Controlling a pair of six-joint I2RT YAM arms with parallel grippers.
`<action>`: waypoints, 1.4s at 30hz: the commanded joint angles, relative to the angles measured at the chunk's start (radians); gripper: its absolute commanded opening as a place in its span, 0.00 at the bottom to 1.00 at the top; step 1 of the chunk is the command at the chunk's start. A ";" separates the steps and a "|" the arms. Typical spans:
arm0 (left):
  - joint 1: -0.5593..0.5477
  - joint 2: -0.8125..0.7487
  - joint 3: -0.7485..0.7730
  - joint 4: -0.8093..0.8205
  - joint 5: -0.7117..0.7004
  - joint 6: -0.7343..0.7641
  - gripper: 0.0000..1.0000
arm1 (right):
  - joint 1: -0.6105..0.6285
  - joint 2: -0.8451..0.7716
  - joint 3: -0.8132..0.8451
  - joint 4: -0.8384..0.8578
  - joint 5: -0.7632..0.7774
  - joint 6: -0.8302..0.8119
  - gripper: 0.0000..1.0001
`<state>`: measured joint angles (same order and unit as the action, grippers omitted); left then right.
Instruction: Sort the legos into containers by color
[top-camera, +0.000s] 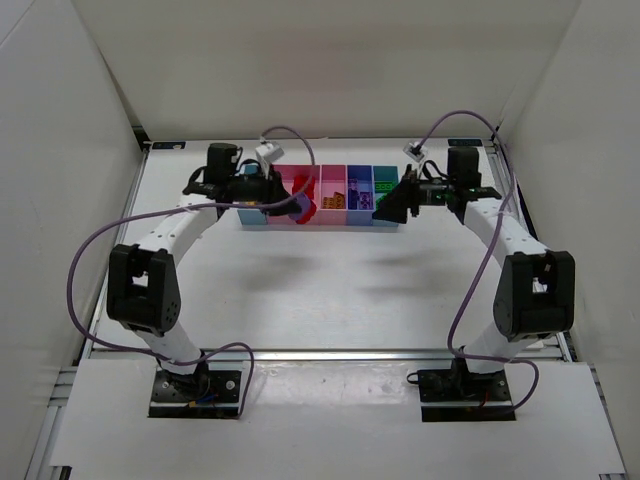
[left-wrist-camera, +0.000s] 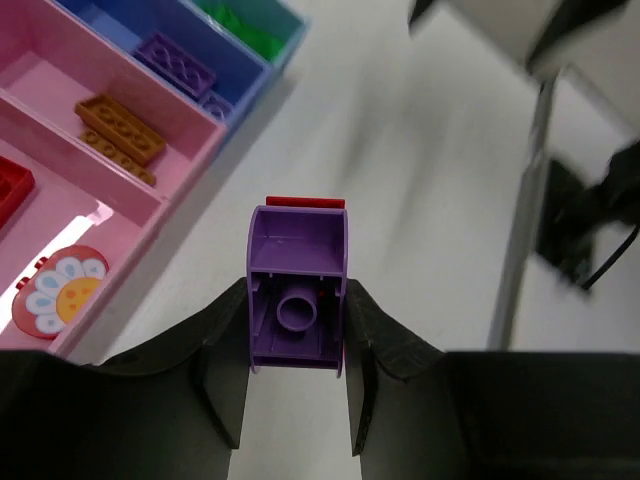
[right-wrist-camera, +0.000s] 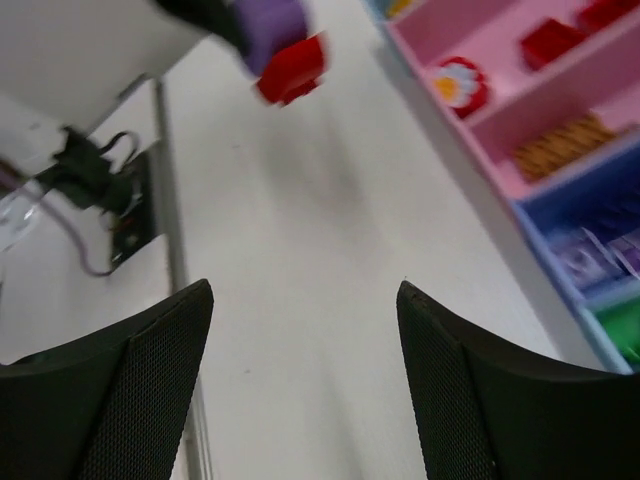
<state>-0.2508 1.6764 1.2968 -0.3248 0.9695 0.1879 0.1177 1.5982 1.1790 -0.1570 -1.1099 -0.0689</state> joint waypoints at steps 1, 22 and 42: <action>0.048 -0.053 -0.053 0.458 0.126 -0.617 0.23 | 0.089 0.025 0.074 0.051 -0.231 -0.009 0.77; 0.145 -0.099 -0.163 0.888 0.161 -1.064 0.25 | 0.284 0.305 0.373 0.411 -0.196 0.420 0.79; 0.124 -0.078 -0.157 0.895 0.192 -1.061 0.26 | 0.350 0.382 0.442 0.573 -0.136 0.598 0.78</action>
<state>-0.1139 1.6409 1.1378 0.5491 1.1419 -0.8803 0.4614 1.9686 1.5631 0.3695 -1.2526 0.5228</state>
